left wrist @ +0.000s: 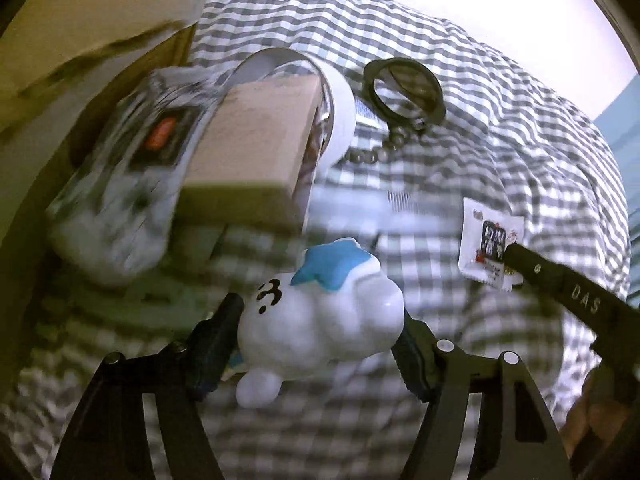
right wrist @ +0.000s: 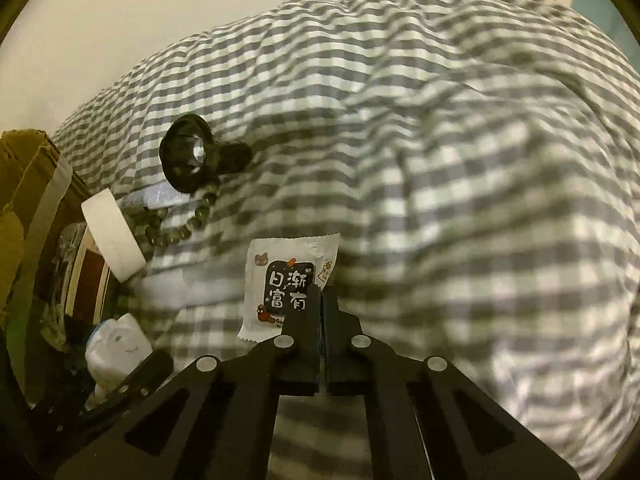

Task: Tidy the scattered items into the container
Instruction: 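Lift the cloud toy with the left tool while the right tool lifts the snack packet, then carry the cloud toy and snack packet over the cardboard box and release both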

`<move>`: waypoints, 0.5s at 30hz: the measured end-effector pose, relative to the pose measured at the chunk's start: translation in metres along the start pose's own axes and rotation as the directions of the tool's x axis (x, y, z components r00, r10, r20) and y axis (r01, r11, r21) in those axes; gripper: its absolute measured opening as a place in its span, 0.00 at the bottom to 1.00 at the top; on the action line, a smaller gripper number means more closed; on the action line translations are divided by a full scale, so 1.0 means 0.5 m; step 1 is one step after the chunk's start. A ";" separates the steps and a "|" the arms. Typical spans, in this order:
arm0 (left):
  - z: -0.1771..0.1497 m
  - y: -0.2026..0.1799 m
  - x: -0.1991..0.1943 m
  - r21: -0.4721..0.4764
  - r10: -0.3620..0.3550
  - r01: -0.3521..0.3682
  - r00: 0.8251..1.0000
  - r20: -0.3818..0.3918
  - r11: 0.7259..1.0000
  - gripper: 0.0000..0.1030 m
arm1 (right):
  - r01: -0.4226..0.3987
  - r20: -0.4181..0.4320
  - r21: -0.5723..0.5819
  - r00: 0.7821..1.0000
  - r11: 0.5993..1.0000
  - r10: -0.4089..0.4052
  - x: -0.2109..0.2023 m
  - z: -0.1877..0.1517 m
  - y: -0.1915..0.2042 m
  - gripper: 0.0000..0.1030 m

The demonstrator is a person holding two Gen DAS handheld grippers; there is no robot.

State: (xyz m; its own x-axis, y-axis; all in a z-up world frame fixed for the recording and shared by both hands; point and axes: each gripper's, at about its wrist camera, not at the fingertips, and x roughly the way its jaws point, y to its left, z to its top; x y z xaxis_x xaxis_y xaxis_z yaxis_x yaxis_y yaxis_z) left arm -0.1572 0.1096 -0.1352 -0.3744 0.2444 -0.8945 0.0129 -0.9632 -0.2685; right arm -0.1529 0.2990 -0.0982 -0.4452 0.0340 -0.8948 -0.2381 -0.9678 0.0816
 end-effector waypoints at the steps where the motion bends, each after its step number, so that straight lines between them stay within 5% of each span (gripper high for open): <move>1: -0.008 0.001 -0.007 0.003 -0.009 0.009 1.000 -0.004 1.000 0.70 | 0.000 -0.001 0.001 1.000 1.000 0.000 -0.011 -0.007 -0.001 0.01; 15: -0.035 -0.006 -0.166 0.062 -0.038 0.035 0.998 0.051 0.997 0.70 | -0.066 0.050 -0.058 0.996 0.996 0.069 -0.148 -0.035 0.017 0.01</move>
State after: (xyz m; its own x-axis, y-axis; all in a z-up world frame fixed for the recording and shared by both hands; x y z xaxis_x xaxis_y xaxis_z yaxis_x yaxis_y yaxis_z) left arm -0.1096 0.0943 -0.0663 -0.4217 0.2749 -0.8641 -0.0580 -0.9592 -0.2768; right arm -0.1066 0.2838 -0.0388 -0.5034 -0.0200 -0.8638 -0.1582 -0.9807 0.1149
